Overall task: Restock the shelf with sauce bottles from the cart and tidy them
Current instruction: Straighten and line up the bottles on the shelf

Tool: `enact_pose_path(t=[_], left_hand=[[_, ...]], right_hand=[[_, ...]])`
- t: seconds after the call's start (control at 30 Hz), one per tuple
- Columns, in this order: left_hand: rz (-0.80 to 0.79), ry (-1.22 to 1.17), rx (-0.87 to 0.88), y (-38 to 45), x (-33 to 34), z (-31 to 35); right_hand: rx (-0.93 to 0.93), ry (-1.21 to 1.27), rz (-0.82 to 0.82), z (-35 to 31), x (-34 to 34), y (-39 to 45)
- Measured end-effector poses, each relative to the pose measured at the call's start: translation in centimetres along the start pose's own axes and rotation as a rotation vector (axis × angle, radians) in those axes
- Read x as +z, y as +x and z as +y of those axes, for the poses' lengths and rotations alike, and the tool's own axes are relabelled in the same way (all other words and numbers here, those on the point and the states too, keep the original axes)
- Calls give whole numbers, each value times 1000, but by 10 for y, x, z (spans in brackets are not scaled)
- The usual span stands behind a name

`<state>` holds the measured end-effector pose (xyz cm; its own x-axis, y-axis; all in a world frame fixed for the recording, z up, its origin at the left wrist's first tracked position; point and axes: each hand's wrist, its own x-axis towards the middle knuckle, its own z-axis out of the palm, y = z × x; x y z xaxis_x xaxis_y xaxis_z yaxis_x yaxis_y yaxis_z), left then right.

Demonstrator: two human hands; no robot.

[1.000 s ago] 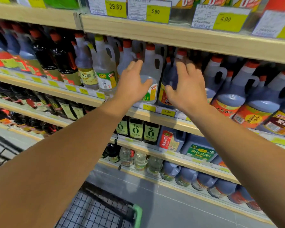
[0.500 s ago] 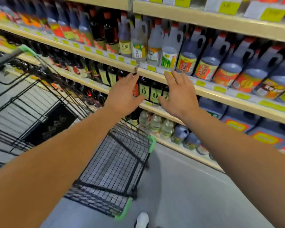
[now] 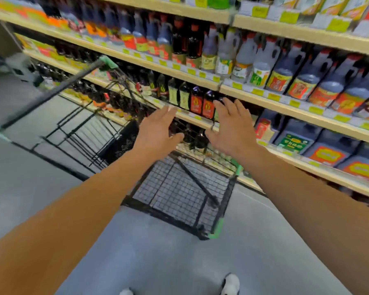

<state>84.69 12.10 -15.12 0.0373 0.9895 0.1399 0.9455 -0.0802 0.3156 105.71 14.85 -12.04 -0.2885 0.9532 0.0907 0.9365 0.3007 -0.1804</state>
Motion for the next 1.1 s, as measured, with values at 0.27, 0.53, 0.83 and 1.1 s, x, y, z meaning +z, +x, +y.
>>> enact_pose_path(t=[0.27,0.53,0.83,1.1], left_hand=[[67,51,38,-58,-89,-149],[144,55,-25,-70,-170,-280],[178,70,-51,-5,-217,-431],[192,-4,-28,86,-252,-539]], right_hand=[[28,-12,83,-179,4,-6],[-82,-27,102,-324,19,50],[-136,42,160,-445,59,185],[-116,21,171,-513,79,299]])
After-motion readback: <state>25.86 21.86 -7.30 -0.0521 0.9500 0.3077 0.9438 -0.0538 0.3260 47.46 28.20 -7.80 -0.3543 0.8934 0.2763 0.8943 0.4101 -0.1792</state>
